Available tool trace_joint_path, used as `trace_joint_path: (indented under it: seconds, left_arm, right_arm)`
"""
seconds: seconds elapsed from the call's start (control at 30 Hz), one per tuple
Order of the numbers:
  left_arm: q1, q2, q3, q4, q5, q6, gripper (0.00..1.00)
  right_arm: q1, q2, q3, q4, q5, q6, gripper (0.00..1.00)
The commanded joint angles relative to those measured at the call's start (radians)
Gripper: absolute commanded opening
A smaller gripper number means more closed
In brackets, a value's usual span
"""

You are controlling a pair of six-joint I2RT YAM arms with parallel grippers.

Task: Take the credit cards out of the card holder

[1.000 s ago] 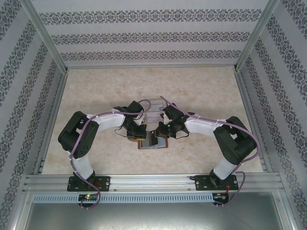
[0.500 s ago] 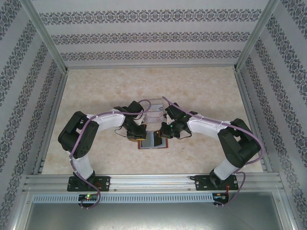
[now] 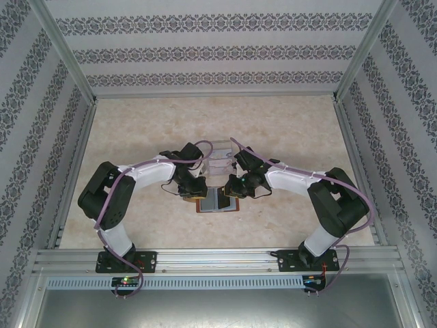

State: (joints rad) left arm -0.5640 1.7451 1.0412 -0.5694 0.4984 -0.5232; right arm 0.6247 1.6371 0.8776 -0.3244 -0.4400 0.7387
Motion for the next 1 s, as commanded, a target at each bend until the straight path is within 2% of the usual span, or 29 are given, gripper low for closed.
trace_joint_path:
  seconds: [0.0, 0.3, 0.57, 0.97]
  left_arm:
    - [-0.015, -0.027, 0.019, -0.049, -0.024, 0.008, 0.15]
    - [-0.015, -0.028, 0.011, -0.034, -0.022, 0.003, 0.15]
    - [-0.014, -0.029, 0.006, -0.032, -0.023, 0.004, 0.14]
    - [-0.005, -0.062, -0.015, -0.008, -0.057, -0.003, 0.14]
  right_arm:
    - [0.012, 0.006, 0.015, 0.014, -0.027, 0.023, 0.16]
    - [0.020, -0.017, 0.009, 0.024, -0.043, 0.042, 0.16]
    - [0.025, -0.027, 0.012, 0.021, -0.037, 0.050, 0.09]
    - [0.012, -0.096, 0.044, -0.076, 0.023, -0.041, 0.04]
